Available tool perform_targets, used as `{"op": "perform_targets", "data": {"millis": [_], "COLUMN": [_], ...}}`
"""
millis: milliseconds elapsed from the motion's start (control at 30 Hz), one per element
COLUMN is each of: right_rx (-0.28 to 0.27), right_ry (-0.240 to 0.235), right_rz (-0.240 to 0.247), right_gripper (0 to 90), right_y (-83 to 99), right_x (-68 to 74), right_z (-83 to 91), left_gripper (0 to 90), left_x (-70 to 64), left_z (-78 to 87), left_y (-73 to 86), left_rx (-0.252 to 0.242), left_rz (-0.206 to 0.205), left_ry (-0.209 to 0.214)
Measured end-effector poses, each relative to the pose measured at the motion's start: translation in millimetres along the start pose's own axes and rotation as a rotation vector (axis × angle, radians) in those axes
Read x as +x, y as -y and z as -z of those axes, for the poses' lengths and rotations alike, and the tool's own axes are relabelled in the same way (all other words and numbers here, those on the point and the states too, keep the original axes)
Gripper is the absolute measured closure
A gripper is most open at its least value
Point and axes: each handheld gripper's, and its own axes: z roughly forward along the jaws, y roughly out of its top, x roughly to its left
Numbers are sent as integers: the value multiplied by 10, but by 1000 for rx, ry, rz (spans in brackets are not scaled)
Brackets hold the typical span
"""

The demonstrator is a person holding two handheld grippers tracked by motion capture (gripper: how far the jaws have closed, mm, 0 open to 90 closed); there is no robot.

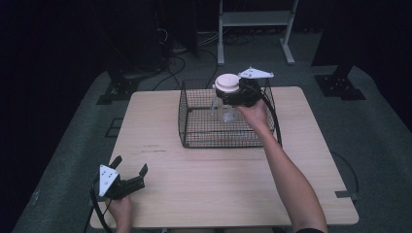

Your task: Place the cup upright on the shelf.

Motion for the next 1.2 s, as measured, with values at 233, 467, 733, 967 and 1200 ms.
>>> {"op": "perform_targets", "data": {"millis": [233,467,733,967,1200], "right_rx": [2,20,56,96,125], "right_ry": [3,4,-7,-11,-19], "right_rz": [-17,-17,-29,-11,-14], "right_gripper": [44,43,44,43,43], "right_y": [54,123,221,301,358], "right_x": [-56,-103,-144,-144,-146], "right_z": [-76,-176,-293,-394,-444], "left_gripper": [0,0,0,0,0], "left_x": [1,3,4,6,7], "left_z": [-1,-1,0,1,2], "left_y": [1,1,1,1,1], "left_rx": [0,-3,-5,-5,-7], "left_rz": [0,4,4,5,4], "left_ry": [1,1,2,3,3]}}
